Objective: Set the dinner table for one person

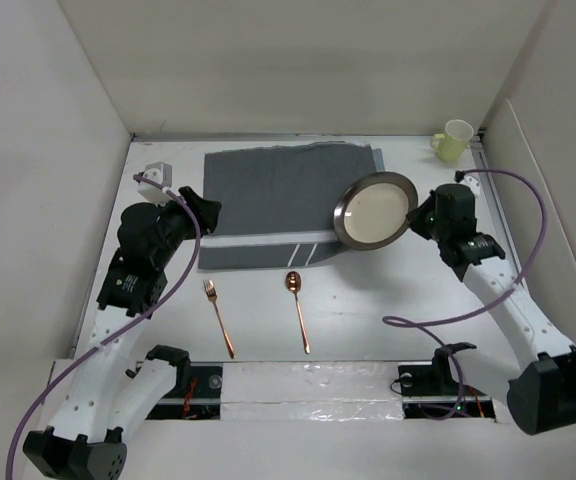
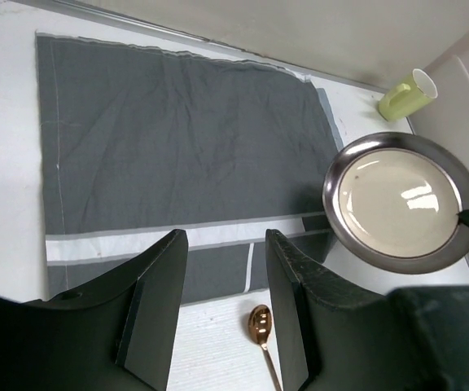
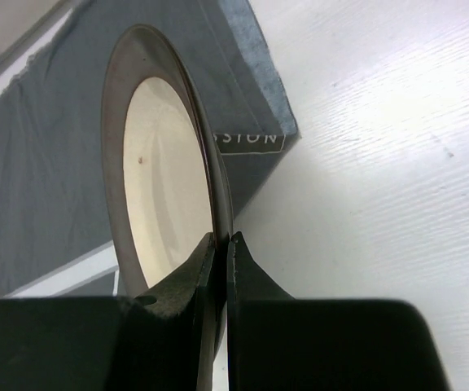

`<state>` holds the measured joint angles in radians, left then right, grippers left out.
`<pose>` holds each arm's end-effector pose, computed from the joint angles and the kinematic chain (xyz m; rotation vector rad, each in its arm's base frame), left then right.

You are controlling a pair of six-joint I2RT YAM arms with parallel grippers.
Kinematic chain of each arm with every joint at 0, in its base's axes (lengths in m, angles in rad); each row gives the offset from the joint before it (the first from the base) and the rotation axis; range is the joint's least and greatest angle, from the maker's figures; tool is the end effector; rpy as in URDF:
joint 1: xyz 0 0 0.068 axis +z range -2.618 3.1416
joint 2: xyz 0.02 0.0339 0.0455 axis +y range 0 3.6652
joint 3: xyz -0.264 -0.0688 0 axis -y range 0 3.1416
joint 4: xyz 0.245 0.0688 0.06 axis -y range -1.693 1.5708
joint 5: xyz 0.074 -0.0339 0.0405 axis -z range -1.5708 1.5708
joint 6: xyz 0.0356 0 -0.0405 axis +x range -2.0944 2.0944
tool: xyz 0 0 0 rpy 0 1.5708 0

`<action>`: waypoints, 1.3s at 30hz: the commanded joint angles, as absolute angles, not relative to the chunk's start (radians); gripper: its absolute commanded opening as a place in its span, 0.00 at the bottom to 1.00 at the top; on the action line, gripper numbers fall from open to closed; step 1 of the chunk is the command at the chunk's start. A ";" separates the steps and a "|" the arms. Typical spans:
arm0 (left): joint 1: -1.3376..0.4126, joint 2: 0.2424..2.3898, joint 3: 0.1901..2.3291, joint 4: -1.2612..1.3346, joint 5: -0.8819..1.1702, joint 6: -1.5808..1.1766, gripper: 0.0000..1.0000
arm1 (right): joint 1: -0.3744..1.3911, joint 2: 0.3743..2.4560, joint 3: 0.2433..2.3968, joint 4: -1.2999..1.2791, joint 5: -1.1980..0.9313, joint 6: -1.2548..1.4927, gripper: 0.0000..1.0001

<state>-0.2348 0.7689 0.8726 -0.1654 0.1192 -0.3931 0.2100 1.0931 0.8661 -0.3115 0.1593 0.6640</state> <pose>0.1710 -0.0453 0.3754 -0.0384 1.6631 -0.5765 0.2404 0.0455 0.2953 0.5706 2.0438 0.3558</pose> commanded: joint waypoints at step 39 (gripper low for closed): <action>-0.236 0.741 0.868 -0.121 0.143 -0.382 0.40 | 0.135 0.833 0.821 -0.155 0.062 0.687 0.00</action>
<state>-0.2348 0.7540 0.8715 -0.1623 0.1307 -0.3897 0.1410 0.8555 0.7815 -0.3325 0.1333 0.6506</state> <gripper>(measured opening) 0.400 0.079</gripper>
